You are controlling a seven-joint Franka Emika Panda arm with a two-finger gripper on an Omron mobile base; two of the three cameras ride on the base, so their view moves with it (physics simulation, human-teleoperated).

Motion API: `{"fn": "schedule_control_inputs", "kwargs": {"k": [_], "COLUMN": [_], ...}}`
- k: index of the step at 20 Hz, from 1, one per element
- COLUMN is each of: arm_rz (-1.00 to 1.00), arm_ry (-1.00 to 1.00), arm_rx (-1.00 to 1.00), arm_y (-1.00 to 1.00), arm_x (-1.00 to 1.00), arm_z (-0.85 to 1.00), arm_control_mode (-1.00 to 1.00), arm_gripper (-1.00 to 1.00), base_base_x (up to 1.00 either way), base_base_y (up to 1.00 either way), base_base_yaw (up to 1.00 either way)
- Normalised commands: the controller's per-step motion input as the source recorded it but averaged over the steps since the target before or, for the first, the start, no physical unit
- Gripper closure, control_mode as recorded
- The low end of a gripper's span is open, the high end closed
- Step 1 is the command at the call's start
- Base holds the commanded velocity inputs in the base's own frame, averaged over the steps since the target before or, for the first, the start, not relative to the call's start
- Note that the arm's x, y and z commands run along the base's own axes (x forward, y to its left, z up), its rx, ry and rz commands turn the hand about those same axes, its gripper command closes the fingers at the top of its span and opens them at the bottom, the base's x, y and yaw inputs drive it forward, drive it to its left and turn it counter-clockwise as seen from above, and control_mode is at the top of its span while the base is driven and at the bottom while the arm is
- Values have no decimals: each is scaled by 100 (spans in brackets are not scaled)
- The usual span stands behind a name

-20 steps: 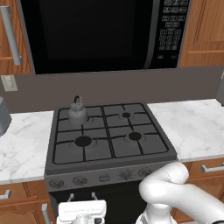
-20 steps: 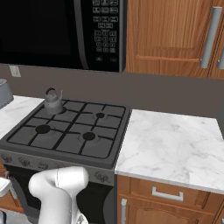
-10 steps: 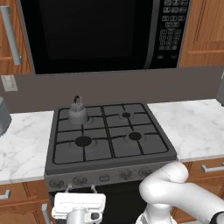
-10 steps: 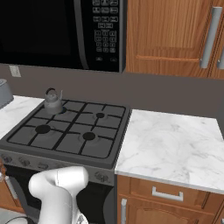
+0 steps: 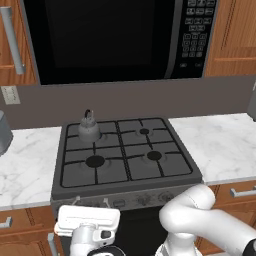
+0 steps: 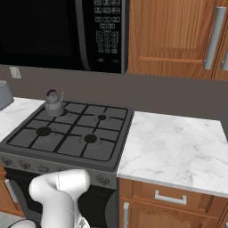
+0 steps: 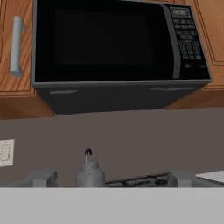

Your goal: The kettle is done boiling. Turn off the stove, then wait for 300 timesteps before moving the kettle to the dining table.

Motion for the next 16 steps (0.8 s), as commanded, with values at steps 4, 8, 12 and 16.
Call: {"fn": "schedule_control_inputs", "kwargs": {"k": [4, 8, 12, 16], "arm_rz": [-1, -1, -1, -2], "arm_ry": [0, 1, 8, 12], "arm_rx": [0, 0, 0, 0], "arm_y": [0, 0, 0, 0], "arm_x": [0, 0, 0, 0], "arm_z": [60, 56, 54, 50], "arm_control_mode": [-100, -100, -100, -100], "arm_gripper": [-100, -100, -100, -100], "base_base_x": [0, 0, 0, 0], "base_base_y": [0, 0, 0, 0], "base_base_yaw": [0, 0, 0, 0]}}
